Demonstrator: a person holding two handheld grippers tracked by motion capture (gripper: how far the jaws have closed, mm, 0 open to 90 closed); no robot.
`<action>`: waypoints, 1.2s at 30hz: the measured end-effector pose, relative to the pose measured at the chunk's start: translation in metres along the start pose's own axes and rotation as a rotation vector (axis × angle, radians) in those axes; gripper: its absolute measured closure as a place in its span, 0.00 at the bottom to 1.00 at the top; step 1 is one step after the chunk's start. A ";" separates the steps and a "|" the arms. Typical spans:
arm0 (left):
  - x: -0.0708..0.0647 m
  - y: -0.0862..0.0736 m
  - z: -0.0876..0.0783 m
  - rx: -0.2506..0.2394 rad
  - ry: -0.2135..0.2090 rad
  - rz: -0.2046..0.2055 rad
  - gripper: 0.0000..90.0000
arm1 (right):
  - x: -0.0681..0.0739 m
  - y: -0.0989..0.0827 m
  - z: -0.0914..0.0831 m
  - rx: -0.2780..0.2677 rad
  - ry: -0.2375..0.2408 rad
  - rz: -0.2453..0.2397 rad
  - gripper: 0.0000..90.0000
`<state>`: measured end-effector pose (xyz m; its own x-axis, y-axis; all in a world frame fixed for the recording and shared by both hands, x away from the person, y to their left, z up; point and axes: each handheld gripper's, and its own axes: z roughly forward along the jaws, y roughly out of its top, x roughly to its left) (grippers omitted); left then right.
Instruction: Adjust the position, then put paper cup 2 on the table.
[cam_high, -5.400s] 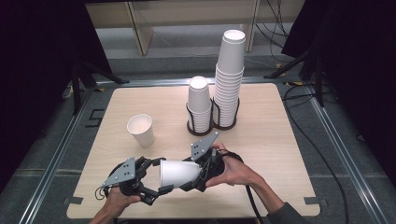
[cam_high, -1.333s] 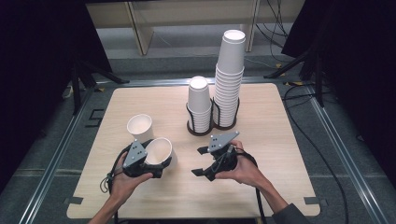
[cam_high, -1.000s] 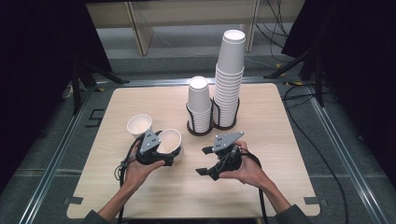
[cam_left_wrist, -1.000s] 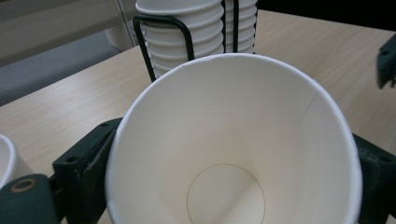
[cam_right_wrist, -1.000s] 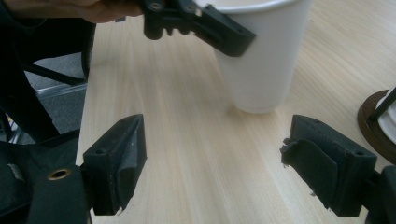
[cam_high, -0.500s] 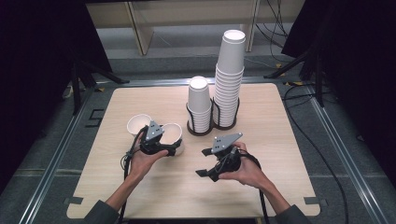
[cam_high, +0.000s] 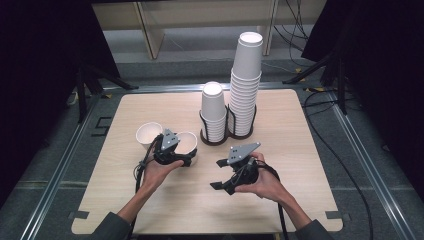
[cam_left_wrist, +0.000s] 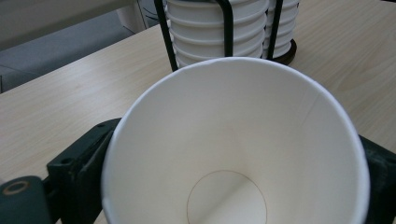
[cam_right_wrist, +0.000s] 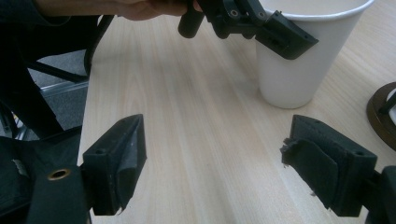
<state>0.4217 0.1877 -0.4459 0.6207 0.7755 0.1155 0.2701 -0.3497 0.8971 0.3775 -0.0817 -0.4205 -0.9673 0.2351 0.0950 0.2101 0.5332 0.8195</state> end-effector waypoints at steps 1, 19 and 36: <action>0.000 -0.001 0.000 -0.001 0.000 0.003 0.07 | 0.000 0.000 0.000 -0.003 0.000 0.001 0.23; -0.008 -0.015 0.003 -0.055 -0.008 0.025 0.04 | 0.001 -0.002 -0.002 -0.003 0.003 0.006 0.22; -0.006 -0.037 -0.009 -0.070 -0.040 0.003 0.12 | 0.004 -0.008 -0.003 0.008 0.008 0.012 0.22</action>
<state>0.4017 0.2002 -0.4760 0.6505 0.7526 0.1025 0.2169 -0.3134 0.9245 0.3718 -0.0873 -0.4252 -0.9659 0.2348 0.1090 0.2223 0.5367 0.8140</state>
